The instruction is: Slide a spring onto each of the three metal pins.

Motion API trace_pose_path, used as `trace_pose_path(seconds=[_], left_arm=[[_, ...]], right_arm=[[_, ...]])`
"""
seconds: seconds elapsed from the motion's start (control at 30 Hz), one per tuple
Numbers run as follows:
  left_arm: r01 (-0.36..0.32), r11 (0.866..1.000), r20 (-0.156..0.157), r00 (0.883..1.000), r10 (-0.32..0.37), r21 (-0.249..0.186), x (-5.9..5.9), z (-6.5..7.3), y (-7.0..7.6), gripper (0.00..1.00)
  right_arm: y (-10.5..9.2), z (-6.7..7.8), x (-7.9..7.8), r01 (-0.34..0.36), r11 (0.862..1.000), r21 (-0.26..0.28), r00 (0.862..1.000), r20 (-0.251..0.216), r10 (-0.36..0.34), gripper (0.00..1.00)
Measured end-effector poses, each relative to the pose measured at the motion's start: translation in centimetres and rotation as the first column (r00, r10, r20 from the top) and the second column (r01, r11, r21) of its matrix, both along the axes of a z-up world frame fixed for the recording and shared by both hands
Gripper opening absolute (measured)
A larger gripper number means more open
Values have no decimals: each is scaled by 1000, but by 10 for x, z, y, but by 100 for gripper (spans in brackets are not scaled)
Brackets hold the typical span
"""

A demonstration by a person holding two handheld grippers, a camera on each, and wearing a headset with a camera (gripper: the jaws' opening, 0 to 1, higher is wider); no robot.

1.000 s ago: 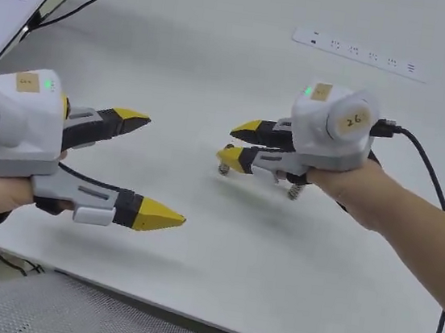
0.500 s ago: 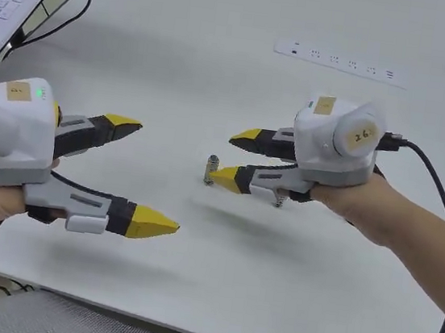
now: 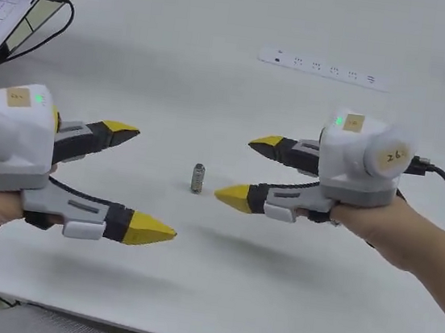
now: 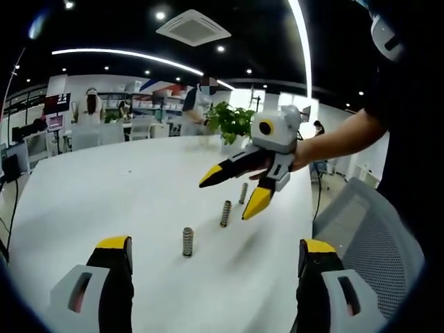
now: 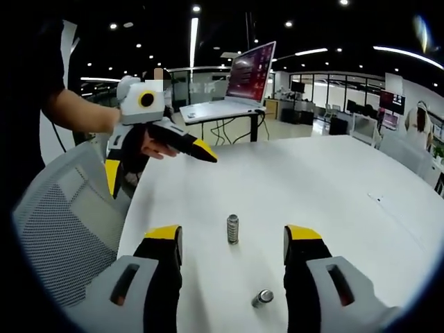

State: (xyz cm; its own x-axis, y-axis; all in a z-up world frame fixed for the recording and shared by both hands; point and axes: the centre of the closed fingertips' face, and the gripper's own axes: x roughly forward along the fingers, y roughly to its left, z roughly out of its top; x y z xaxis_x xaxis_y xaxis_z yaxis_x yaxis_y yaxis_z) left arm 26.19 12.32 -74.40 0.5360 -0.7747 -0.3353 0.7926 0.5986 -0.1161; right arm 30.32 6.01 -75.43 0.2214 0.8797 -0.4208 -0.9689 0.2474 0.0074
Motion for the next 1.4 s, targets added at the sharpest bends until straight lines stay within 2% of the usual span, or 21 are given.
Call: trace_pose_path(seconds=[0.17, 0.4, 0.63, 0.77, 1.1, 1.23, 1.4], left_arm=[[4, 1000, 5, 1000, -4, 2, 3, 2, -1, 98], [25, 1000, 15, 1000, -25, 3, 7, 6, -13, 98], [35, 999, 29, 999, -35, -2, 9, 9, -20, 98], [38, 999, 28, 999, -38, 4, 8, 8, -21, 98], [29, 1000, 36, 999, -29, 1, 5, 11, -20, 98], [25, 1000, 39, 999, -25, -3, 4, 14, -20, 98], [19, 1000, 34, 999, -19, -3, 1, 14, -18, 98]], right_arm=[[-10, 0, -3, 14, 1000, 3, 1000, -7, -14, 63], [-29, 5, -3, 63, 998, 24, 998, -8, -63, 74], [-54, 11, -3, 131, 990, 52, 991, -11, -131, 93], [-72, 11, -1, 179, 982, 61, 984, -16, -178, 99], [-121, 13, -7, 257, 963, 75, 966, -31, -256, 99], [-139, 10, -10, 299, 952, 62, 954, -32, -298, 99], [-156, 8, -15, 344, 936, 75, 939, -52, -341, 99]])
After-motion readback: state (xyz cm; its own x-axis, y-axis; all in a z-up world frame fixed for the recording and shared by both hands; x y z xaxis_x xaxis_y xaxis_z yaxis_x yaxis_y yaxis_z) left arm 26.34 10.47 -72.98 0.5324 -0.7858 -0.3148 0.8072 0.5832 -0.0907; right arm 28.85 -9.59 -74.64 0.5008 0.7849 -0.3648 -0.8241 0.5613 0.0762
